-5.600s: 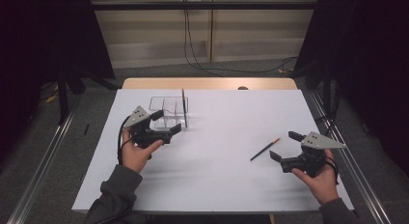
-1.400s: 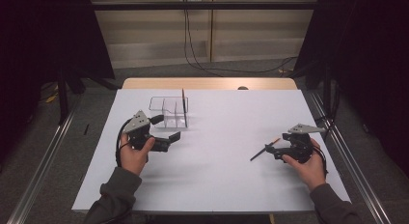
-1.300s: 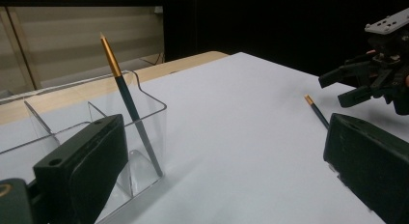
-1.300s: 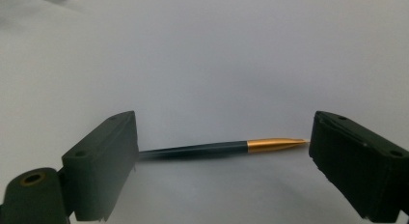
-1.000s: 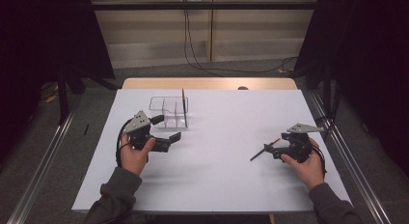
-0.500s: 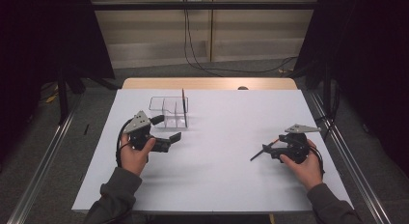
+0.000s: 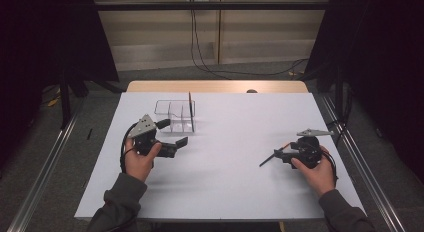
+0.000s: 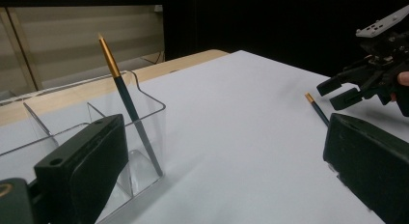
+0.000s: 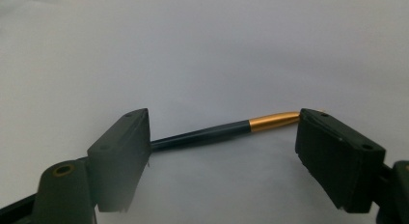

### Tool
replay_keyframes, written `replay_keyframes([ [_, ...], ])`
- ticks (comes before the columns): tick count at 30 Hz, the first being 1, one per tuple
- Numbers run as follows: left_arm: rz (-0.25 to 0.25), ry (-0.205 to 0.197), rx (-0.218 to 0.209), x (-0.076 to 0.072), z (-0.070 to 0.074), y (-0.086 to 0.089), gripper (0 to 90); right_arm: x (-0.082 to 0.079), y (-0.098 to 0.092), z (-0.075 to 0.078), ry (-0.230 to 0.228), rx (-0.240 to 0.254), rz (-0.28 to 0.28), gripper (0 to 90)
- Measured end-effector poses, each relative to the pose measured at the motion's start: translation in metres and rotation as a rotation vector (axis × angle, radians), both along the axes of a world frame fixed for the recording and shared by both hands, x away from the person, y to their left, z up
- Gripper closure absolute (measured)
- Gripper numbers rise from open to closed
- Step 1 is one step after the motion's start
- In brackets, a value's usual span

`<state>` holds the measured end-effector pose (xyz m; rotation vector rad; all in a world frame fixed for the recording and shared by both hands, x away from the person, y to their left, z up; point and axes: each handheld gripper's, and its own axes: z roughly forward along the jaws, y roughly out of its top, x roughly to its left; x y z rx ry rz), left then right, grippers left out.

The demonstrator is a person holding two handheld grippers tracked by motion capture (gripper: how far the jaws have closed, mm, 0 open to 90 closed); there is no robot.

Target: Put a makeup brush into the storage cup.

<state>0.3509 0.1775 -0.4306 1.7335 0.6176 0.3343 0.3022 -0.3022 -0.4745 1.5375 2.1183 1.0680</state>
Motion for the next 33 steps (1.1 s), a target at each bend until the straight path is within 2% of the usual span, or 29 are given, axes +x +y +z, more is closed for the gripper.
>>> replay_keyframes([
  [6,0.008,-0.002,0.005,-0.001,0.001,0.001,1.8,0.003,0.001,0.005,0.018,-0.017,0.011,15.5],
  [13,-0.017,0.003,0.001,0.001,0.001,0.002,1.8,0.011,0.001,0.011,0.0,-0.036,0.004,11.2],
  [15,0.001,0.0,0.004,0.0,0.001,0.001,1.8,0.014,0.001,0.014,0.006,-0.045,0.003,10.8],
  [19,0.005,0.0,0.006,0.0,0.001,0.001,1.9,0.02,0.004,0.019,0.043,-0.055,0.011,8.3],
  [24,-0.003,0.002,0.001,0.0,0.001,0.002,1.9,0.026,0.008,0.022,0.066,-0.085,0.014,7.1],
  [27,-0.018,0.005,-0.002,0.0,0.002,0.002,1.9,0.029,0.01,0.022,0.089,-0.081,0.009,6.3],
  [30,-0.006,0.0,-0.005,-0.001,0.002,0.001,1.9,0.033,0.012,0.024,0.1,-0.095,0.013,5.5],
  [33,-0.011,0.003,-0.004,-0.001,0.001,0.001,1.9,0.035,0.014,0.026,0.143,-0.095,0.009,3.3],
])
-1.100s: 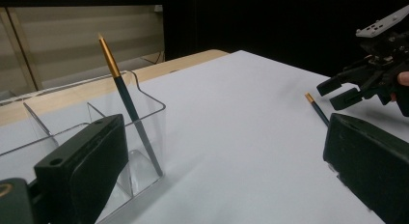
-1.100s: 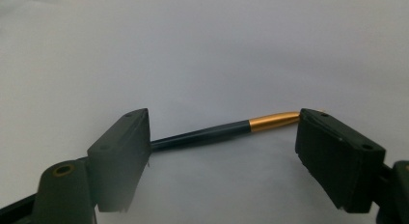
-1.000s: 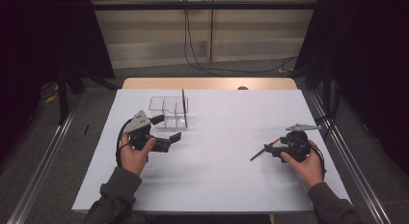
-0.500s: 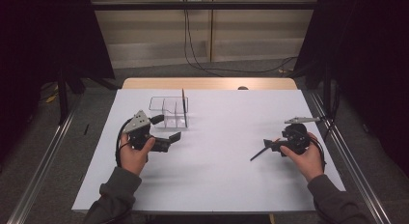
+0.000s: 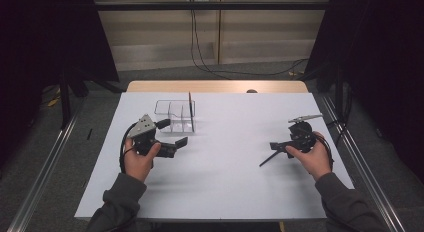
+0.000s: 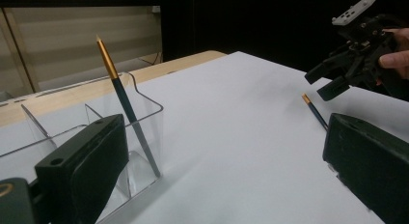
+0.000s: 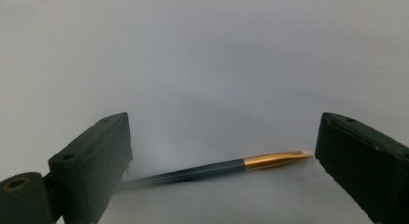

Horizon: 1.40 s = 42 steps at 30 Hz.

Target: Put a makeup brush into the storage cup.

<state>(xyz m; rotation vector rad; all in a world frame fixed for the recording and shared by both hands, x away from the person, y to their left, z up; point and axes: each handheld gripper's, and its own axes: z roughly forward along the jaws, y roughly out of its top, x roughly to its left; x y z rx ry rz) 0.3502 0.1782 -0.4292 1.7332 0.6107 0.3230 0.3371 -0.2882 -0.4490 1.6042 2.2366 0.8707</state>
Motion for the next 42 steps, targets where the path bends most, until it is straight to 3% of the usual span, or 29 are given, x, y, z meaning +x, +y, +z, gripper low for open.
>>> replay_keyframes([
  [7,0.003,-0.001,0.011,-0.001,0.0,-0.001,1.9,0.005,0.003,0.003,0.039,-0.033,0.004,2.5],
  [9,-0.019,0.001,-0.003,0.0,-0.001,-0.002,1.9,0.007,0.003,0.003,0.048,-0.045,0.004,2.7],
  [16,-0.003,-0.001,0.012,0.0,0.0,-0.002,1.9,0.011,0.003,0.006,0.1,-0.084,0.012,3.3],
  [27,-0.015,0.004,0.006,0.0,-0.001,-0.002,1.9,0.019,0.008,0.01,0.204,-0.134,-0.025,3.9],
  [33,-0.015,0.004,0.008,-0.001,0.0,-0.003,1.9,0.024,0.01,0.008,0.264,-0.155,-0.039,3.9],
  [42,-0.025,-0.001,0.011,-0.002,0.0,-0.005,1.9,0.029,0.015,0.002,0.309,-0.19,-0.047,5.4],
])
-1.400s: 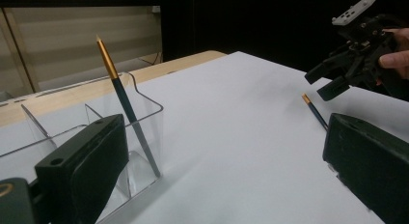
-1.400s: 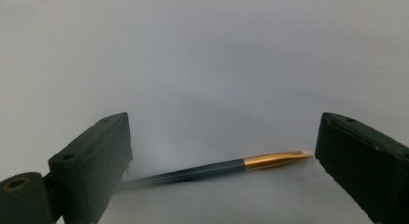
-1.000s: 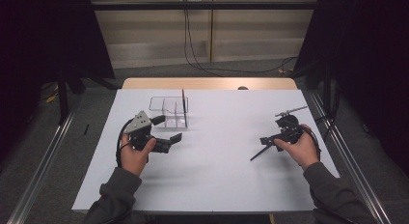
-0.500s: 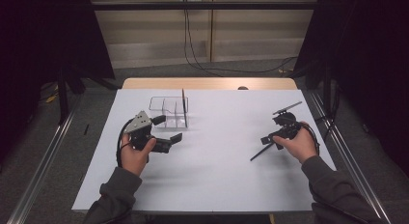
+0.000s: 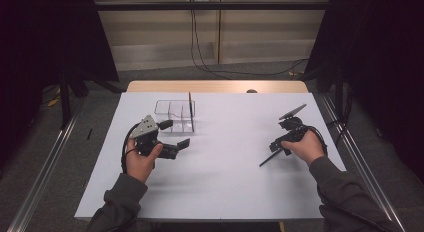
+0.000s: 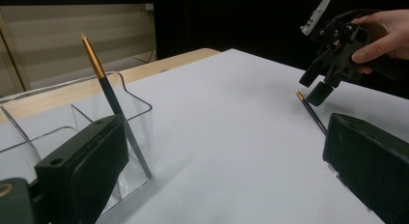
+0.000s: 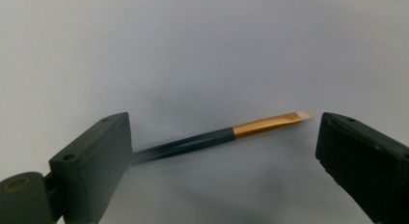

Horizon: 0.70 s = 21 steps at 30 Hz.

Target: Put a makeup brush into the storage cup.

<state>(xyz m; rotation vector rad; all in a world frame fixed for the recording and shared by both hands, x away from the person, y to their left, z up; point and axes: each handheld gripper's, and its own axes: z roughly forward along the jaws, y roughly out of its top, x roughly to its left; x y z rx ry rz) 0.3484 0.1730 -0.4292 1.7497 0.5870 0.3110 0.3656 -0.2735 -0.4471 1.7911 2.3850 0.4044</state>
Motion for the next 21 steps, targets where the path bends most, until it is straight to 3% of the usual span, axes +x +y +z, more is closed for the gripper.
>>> replay_keyframes([
  [10,0.002,-0.006,0.02,-0.0008,0.0001,-0.0014,1.9,0.0009,-0.0012,-0.0035,0.007,-0.005,-0.061,9.7],
  [13,-0.013,-0.007,0.008,-0.0002,-0.0002,-0.0025,1.9,0.0009,0.0001,-0.0056,0.017,-0.011,-0.077,12.6],
  [21,0.0,-0.007,0.029,-0.0005,-0.0003,-0.0014,2.0,0.0012,0.0012,-0.0101,0.049,-0.001,-0.107,18.4],
])
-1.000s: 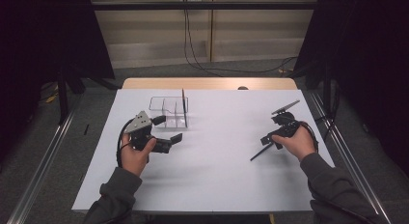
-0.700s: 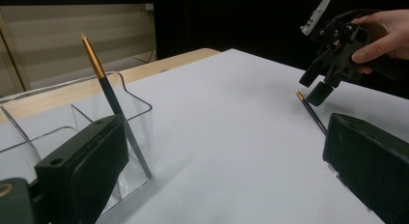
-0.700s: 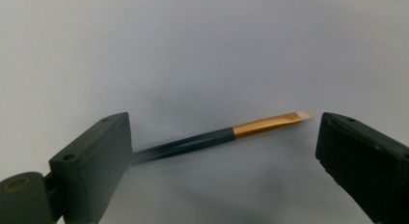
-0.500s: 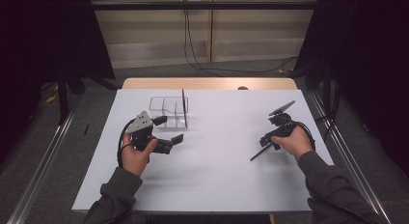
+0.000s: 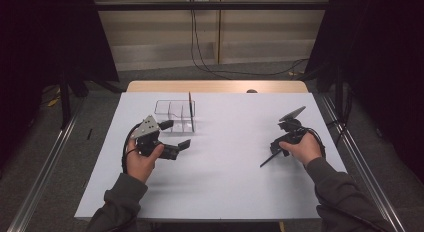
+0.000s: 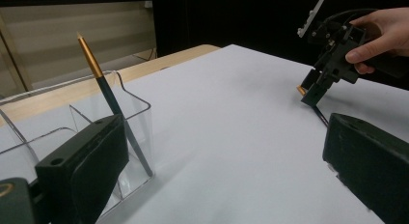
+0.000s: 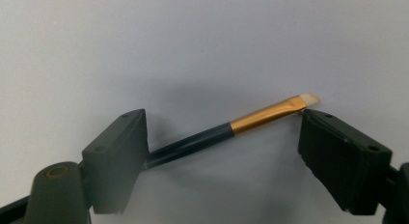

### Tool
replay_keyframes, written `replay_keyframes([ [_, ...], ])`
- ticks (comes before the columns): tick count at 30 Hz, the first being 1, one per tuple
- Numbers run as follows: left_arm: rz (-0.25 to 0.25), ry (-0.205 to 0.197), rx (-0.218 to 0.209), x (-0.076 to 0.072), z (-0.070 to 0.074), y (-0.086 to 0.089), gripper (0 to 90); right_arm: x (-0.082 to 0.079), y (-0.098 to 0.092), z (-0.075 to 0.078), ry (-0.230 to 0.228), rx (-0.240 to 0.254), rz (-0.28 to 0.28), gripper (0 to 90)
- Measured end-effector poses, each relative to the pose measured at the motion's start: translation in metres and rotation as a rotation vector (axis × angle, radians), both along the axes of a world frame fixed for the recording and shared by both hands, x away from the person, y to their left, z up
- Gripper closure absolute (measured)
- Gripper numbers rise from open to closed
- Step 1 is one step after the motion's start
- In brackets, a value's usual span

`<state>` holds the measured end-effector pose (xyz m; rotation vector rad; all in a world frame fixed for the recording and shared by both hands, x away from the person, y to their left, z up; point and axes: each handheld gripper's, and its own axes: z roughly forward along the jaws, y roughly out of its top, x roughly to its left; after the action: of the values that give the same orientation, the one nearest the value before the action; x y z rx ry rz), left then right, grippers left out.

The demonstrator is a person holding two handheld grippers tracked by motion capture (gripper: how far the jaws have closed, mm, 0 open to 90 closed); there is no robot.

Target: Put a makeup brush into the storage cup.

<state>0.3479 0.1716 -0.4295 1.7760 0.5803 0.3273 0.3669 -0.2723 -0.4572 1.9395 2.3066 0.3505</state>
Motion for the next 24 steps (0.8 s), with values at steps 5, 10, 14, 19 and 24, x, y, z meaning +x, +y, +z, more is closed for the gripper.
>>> replay_keyframes([
  [5,-0.005,-0.001,-0.006,-0.0003,-0.0003,-0.0017,2.1,0.0005,0.0003,0.0007,0.004,-0.012,-0.007,20.4],
  [10,-0.008,-0.007,0.01,0.0004,-0.0003,-0.0007,2.1,0.0005,0.0028,0.001,-0.003,-0.044,0.012,29.1],
  [14,0.003,-0.001,0.006,0.0005,-0.0014,-0.0004,2.1,0.0004,0.0002,0.0033,-0.004,-0.063,-0.012,40.5],
  [19,-0.017,0.0,-0.004,0.0015,-0.0021,-0.0008,2.1,0.0012,-0.0009,0.0049,-0.007,-0.055,0.001,55.3],
  [24,-0.007,0.005,0.004,0.0009,-0.0027,-0.0017,2.2,0.0029,0.0039,0.0059,-0.001,-0.056,0.025,67.1],
])
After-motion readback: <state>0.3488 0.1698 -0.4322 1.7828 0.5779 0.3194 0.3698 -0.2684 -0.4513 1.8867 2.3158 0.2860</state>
